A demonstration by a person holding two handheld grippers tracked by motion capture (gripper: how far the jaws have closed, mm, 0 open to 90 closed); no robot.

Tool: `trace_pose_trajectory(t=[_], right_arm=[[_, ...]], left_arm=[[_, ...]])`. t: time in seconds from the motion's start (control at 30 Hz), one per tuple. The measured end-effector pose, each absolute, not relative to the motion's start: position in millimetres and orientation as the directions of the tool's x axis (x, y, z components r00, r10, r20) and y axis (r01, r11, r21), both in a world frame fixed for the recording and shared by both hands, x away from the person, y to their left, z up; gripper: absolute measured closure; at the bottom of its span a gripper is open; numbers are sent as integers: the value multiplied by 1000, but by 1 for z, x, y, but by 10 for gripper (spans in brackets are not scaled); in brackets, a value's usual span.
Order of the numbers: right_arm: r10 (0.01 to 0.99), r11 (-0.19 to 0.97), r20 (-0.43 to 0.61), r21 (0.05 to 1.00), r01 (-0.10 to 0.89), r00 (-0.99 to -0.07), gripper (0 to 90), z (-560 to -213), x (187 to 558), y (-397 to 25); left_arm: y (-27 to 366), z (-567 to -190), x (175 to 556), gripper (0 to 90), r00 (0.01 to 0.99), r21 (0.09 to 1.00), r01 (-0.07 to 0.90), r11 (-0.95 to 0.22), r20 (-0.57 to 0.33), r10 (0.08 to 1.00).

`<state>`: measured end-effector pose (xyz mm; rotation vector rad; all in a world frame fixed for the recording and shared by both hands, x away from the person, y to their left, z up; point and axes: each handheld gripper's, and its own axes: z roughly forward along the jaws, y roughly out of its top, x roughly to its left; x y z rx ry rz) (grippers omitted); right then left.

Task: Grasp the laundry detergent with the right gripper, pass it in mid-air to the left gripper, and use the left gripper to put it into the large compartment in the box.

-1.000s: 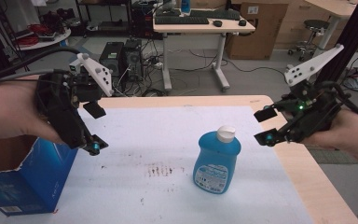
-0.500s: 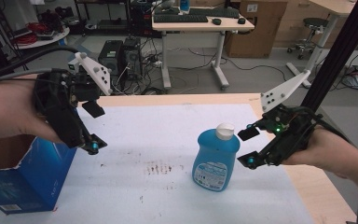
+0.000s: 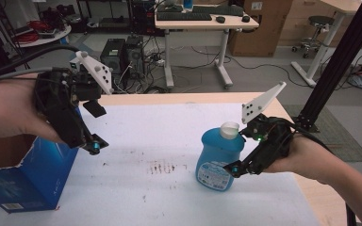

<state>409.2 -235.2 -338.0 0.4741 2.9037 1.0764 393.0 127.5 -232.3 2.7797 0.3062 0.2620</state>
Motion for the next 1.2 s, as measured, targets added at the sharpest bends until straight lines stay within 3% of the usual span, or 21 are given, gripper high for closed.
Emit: trace_pose_trajectory(t=[0.8,0.9,1.2], right_arm=[[320,722,50,634,277,-946,211,-345,412,-224],[316,720,52,636,276,-947,259,-344,412,-224],[308,718,59,640,273,-949,260,-346,412,-224]], left_arm=[[128,-232,392,219,961,336,176,-925,144,235],[128,-233,392,219,960,340,181,-923,143,242],[128,-234,393,219,961,340,178,-923,143,238]])
